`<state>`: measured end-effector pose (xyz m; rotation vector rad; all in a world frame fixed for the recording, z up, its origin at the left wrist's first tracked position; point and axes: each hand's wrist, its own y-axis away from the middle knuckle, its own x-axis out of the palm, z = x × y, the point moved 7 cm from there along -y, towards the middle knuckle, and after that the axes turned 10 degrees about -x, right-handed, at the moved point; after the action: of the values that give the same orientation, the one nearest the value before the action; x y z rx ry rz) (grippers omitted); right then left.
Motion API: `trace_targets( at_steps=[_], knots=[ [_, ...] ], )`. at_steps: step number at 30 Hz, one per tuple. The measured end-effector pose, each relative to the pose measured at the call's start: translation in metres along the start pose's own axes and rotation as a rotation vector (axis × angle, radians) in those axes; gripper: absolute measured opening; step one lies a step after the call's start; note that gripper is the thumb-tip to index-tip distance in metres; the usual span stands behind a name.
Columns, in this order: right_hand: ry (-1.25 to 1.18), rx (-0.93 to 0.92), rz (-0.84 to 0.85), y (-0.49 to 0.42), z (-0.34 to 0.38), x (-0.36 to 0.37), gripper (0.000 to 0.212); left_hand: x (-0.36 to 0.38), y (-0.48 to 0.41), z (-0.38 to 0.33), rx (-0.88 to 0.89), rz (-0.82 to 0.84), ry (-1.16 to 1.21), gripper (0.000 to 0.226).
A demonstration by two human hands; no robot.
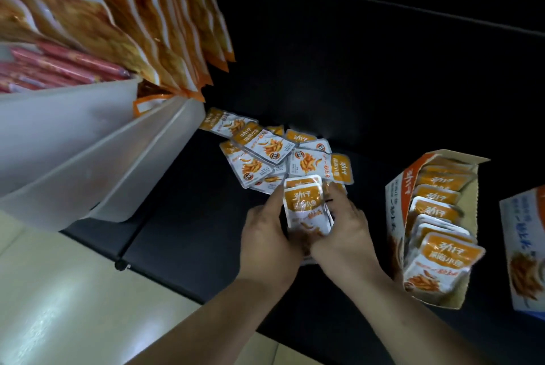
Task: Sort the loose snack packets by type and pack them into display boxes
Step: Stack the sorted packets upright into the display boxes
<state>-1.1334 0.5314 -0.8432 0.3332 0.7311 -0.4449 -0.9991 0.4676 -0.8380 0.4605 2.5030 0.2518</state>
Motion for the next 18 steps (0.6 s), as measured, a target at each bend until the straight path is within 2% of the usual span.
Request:
trace_targets(
  at_steps=[3, 6, 11, 14, 16, 18],
  knots=[
    [-0.099, 0.097, 0.012, -0.005, -0.002, 0.006, 0.082, 0.014, -0.004, 0.000, -0.183, 0.143, 0.371, 0.062],
    [-0.356, 0.220, 0.039, -0.005, -0.005, 0.006, 0.057, 0.015, -0.004, 0.002, -0.331, 0.160, 0.555, 0.053],
    [-0.516, 0.189, 0.009, 0.018, -0.001, -0.009, 0.044, 0.010, 0.007, 0.007, -0.324, 0.265, 0.480, 0.032],
    [-0.570, 0.177, 0.062, 0.033, 0.000, -0.011, 0.036, 0.006, 0.016, 0.004, -0.271, 0.292, 0.458, 0.024],
    [-0.550, 0.159, 0.107, 0.038, 0.003, -0.015, 0.033, 0.004, 0.022, 0.001, -0.223, 0.312, 0.413, 0.018],
    [-0.475, 0.098, 0.075, 0.037, 0.006, -0.026, 0.038, 0.001, 0.027, -0.005, -0.147, 0.325, 0.366, 0.020]
  ],
)
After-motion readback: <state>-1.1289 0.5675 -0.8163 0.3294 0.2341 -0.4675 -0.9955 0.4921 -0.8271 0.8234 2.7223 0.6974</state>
